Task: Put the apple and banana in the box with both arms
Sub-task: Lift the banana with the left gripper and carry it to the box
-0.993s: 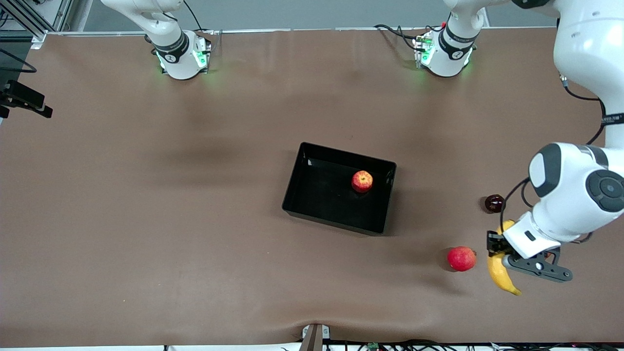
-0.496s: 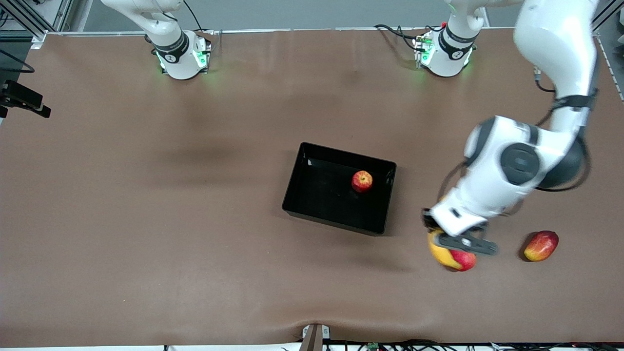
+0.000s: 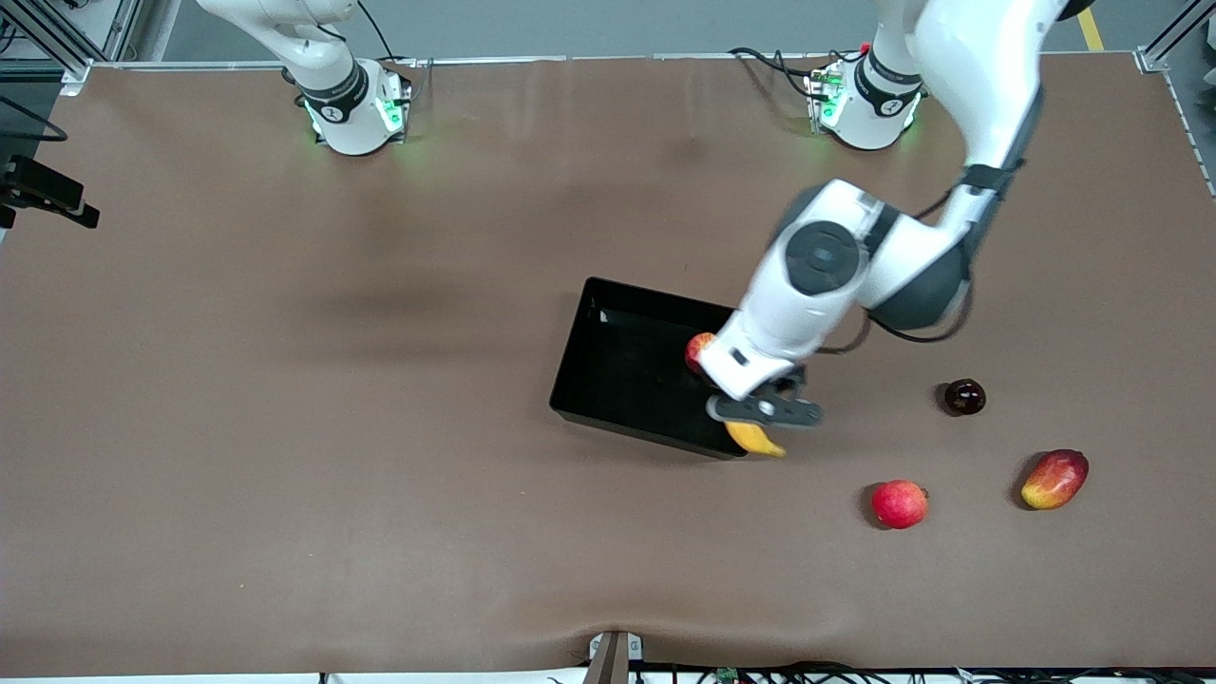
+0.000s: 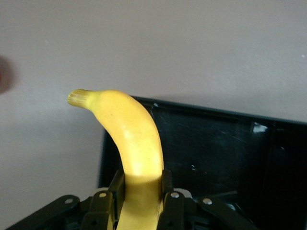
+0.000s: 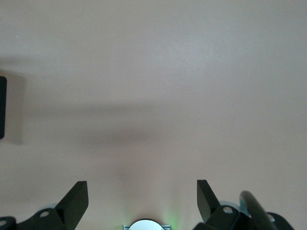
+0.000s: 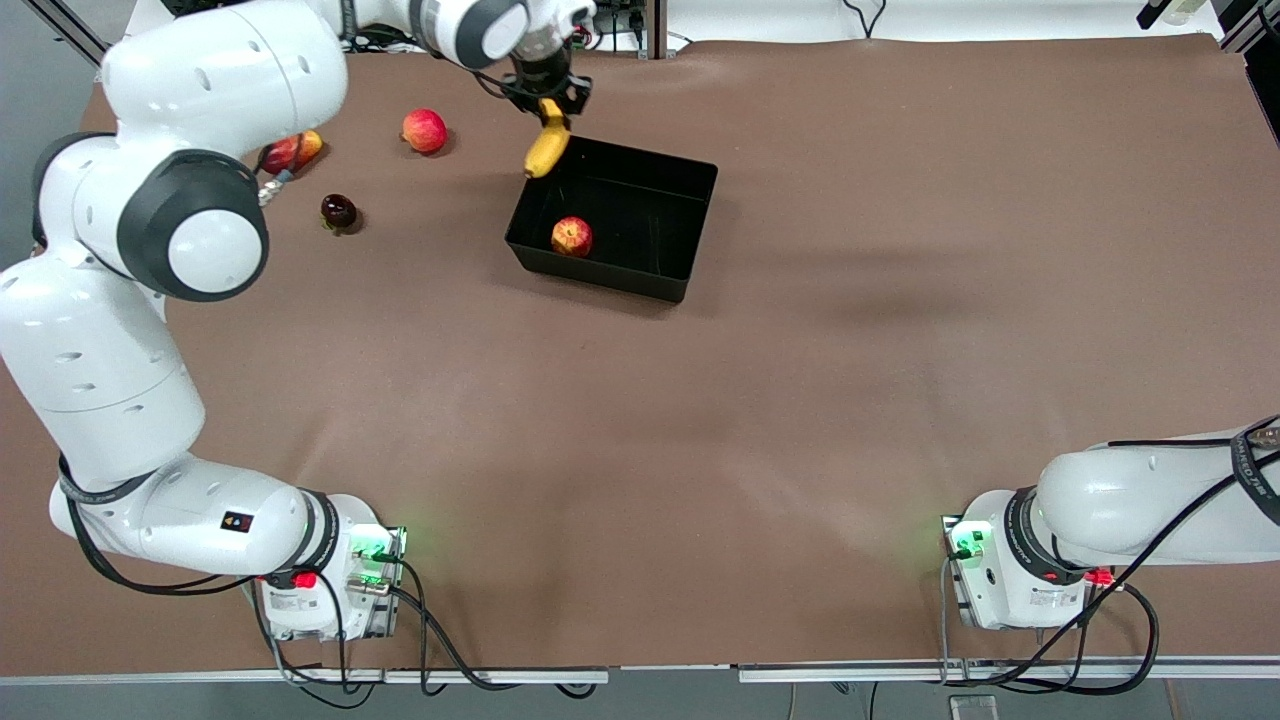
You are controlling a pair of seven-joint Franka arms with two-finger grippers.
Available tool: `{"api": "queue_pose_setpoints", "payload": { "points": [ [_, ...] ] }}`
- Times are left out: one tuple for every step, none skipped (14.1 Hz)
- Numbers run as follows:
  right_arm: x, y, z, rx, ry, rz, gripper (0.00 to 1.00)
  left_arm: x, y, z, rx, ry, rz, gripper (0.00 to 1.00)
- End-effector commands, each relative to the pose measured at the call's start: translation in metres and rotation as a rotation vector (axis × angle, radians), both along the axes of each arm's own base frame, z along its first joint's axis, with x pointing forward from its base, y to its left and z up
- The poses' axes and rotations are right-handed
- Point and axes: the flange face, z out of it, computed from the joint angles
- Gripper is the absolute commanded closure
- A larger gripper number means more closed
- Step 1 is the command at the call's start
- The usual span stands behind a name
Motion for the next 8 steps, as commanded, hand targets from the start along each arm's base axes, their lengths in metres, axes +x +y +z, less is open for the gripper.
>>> {"api": "queue_pose_setpoints", "payload": {
  "points": [
    [-0.001,-0.004,0.001,0.003,0.004,0.006,0.00,-0.015,-0.023,-0.015,0.020,0.010,-0.019,1.00],
    [-0.002,-0.004,0.002,0.003,0.003,0.005,0.00,-0.020,-0.033,-0.024,0.016,0.019,-0.027,1.00],
    [-0.001,-0.004,0.001,0.003,0.004,0.006,0.00,-0.021,-0.039,-0.038,0.011,0.026,-0.034,1.00],
    [-0.002,-0.004,0.002,0.003,0.003,0.005,0.00,-0.024,-0.048,-0.042,0.001,0.020,-0.046,1.00],
    [-0.001,-0.004,0.001,0.003,0.004,0.005,0.00,-0.030,-0.058,-0.045,-0.001,0.021,-0.063,1.00],
    [-0.001,-0.004,0.001,0.003,0.004,0.005,0.00,-0.034,-0.062,-0.050,0.000,0.027,-0.071,1.00],
    [-0.001,-0.004,0.001,0.005,0.005,0.005,0.00,-0.038,-0.067,-0.051,0.001,0.028,-0.080,1.00],
    [-0.001,-0.004,0.001,0.003,0.004,0.003,0.00,-0.043,-0.074,-0.056,0.002,0.037,-0.092,1.00]
  ]
}}
